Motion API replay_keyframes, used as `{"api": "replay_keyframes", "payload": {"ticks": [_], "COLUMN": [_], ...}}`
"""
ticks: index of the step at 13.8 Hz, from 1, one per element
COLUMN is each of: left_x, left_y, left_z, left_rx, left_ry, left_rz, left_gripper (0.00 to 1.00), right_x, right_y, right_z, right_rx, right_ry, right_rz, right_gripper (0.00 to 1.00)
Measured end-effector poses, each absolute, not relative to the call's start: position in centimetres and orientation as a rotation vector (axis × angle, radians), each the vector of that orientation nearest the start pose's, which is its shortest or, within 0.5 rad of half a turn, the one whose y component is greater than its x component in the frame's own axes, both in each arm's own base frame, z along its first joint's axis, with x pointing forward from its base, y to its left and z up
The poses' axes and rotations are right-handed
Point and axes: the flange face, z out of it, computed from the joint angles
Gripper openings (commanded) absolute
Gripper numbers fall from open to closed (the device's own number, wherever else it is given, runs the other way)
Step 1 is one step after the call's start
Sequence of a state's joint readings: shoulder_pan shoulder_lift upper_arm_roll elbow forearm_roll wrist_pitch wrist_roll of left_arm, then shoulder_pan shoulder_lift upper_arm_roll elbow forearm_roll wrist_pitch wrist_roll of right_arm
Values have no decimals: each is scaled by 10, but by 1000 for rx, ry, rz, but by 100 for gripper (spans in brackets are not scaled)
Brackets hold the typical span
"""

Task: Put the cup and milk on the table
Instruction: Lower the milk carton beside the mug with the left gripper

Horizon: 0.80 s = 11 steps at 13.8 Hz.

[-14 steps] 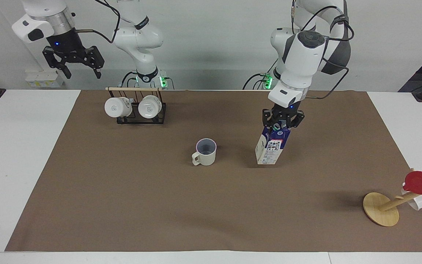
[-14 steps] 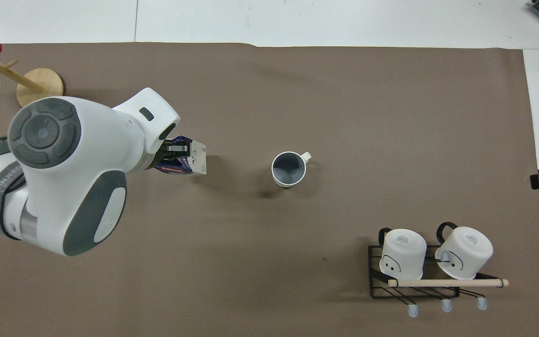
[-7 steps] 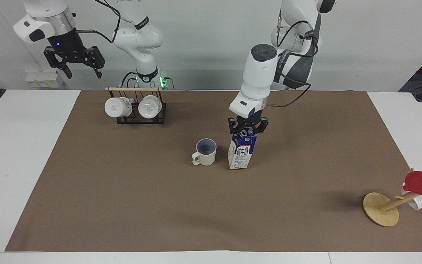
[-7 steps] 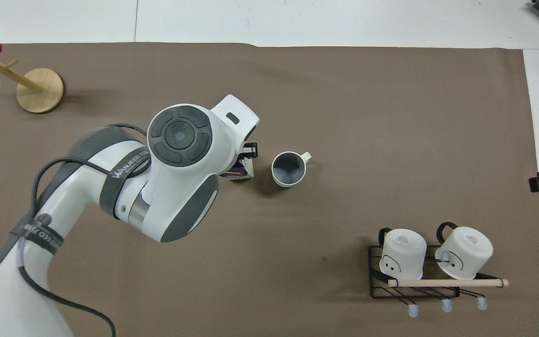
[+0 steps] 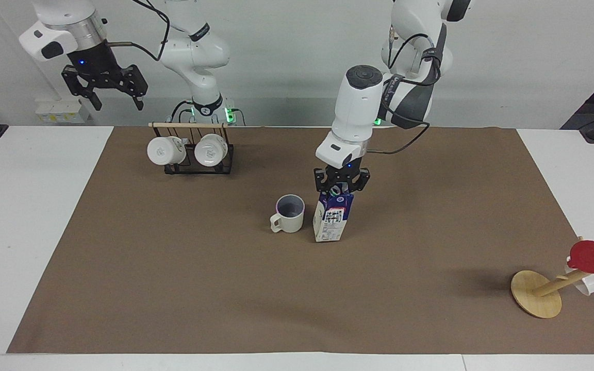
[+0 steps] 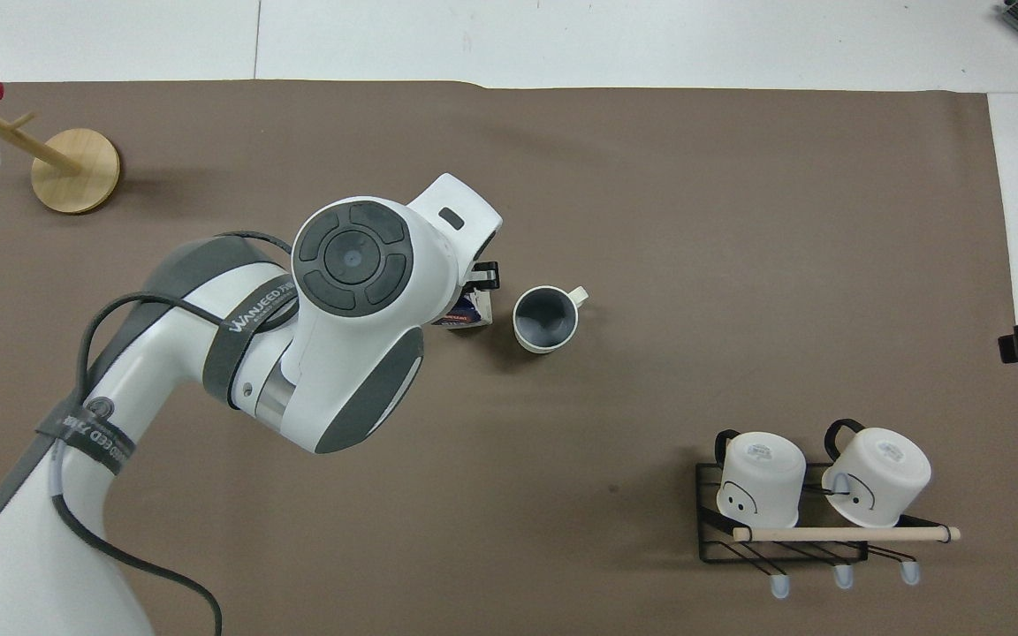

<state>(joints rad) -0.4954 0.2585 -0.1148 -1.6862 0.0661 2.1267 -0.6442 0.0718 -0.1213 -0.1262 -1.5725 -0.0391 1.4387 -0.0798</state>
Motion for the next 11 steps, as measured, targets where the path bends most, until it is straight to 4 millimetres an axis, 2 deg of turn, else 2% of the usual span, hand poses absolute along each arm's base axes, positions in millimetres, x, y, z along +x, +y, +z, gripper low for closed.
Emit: {"api": "replay_keyframes", "payload": {"ticks": [3, 5, 6, 7, 8, 11], "left_x": [544, 544, 544, 543, 543, 542], "left_y": [-370, -371, -371, -371, -372, -375], "left_z": [456, 456, 456, 456, 455, 450], "left_rx": [-3218, -3218, -3218, -3218, -3218, -3215], "left_ry": [-40, -42, -43, -43, -43, -37], "left_rz": [-265, -266, -266, -265, -262, -251], "left_gripper": [51, 56, 61, 73, 100, 100], "right_x": [501, 501, 500, 500, 500, 500], "right_y": [-37, -37, -37, -37, -37, -37], "right_z": [676, 676, 676, 676, 676, 676], "right_rx": [-3164, -3164, -3164, -3164, -3164, -3163], "right_ry": [-33, -33, -33, -33, -33, -33], "right_rz": [23, 22, 22, 22, 22, 22], "right_gripper": [100, 100, 100, 100, 100, 100]}}
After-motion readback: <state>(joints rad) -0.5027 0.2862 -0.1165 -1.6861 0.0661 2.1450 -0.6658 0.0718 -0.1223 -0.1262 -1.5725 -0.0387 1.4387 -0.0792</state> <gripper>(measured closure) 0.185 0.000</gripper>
